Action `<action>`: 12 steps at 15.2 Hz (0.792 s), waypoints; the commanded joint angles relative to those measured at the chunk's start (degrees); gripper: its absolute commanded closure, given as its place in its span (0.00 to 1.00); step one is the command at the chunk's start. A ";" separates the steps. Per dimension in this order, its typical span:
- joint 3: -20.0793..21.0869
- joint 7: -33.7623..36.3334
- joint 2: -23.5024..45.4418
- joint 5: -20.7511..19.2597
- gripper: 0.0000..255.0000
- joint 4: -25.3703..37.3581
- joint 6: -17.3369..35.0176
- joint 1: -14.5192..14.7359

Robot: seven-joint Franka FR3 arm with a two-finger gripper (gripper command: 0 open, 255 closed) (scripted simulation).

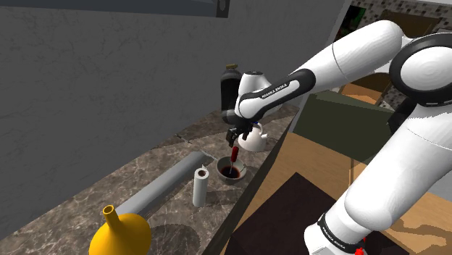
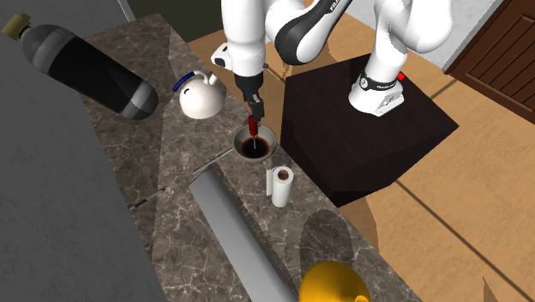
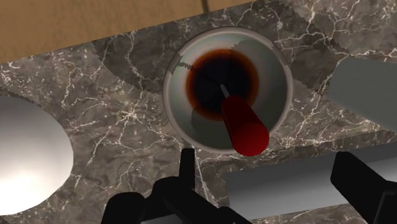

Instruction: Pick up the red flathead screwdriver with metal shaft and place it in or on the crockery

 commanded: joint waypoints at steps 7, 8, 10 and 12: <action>-0.01 -0.50 -4.94 0.69 0.00 2.60 -7.51 0.02; -0.01 -0.50 -4.94 0.69 0.00 2.60 -7.51 0.02; -0.01 -0.50 -4.94 0.69 0.00 2.60 -7.51 0.02; -0.01 -0.50 -4.94 0.69 0.00 2.60 -7.51 0.02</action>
